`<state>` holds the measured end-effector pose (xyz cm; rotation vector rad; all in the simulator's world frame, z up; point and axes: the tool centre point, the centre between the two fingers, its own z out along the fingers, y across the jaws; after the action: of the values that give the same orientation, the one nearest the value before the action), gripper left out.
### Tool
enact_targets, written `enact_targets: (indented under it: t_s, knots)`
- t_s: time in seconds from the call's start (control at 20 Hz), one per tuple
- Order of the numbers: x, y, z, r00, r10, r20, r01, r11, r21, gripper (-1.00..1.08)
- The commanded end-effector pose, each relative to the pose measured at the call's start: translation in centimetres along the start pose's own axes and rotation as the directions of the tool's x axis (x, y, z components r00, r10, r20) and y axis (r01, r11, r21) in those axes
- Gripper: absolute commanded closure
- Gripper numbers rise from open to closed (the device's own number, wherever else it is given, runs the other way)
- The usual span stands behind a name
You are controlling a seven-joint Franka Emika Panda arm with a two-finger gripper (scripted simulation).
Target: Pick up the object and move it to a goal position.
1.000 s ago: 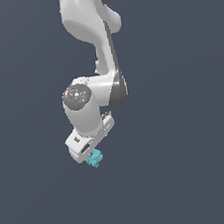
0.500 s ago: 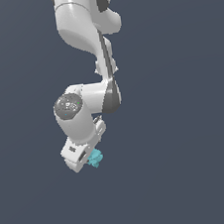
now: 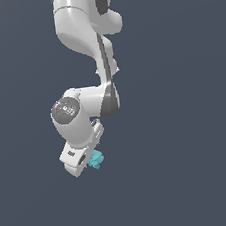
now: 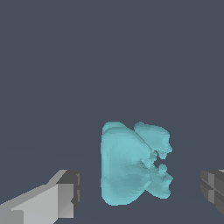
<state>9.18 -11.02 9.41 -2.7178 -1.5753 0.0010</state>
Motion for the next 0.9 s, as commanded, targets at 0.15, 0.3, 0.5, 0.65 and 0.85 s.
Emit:
enact_targets:
  t_s: [0.15, 0.3, 0.5, 0.65, 0.85]
  knots:
    - [0.0, 0.0, 0.7, 1.0, -0.001, 0.0, 0.001, 1.0, 0.0, -0.92]
    - [0.0, 0.0, 2.2, 1.0, -0.002, 0.0, 0.002, 1.0, 0.0, -0.92]
    - [0.0, -0.1, 4.4, 1.0, -0.004, 0.0, 0.004, 1.0, -0.001, -0.92]
    - [0.0, -0.1, 5.1, 1.0, -0.005, 0.0, 0.005, 1.0, -0.001, -0.92]
    - [0.0, 0.0, 5.0, 1.0, -0.005, 0.0, 0.005, 1.0, -0.001, -0.92]
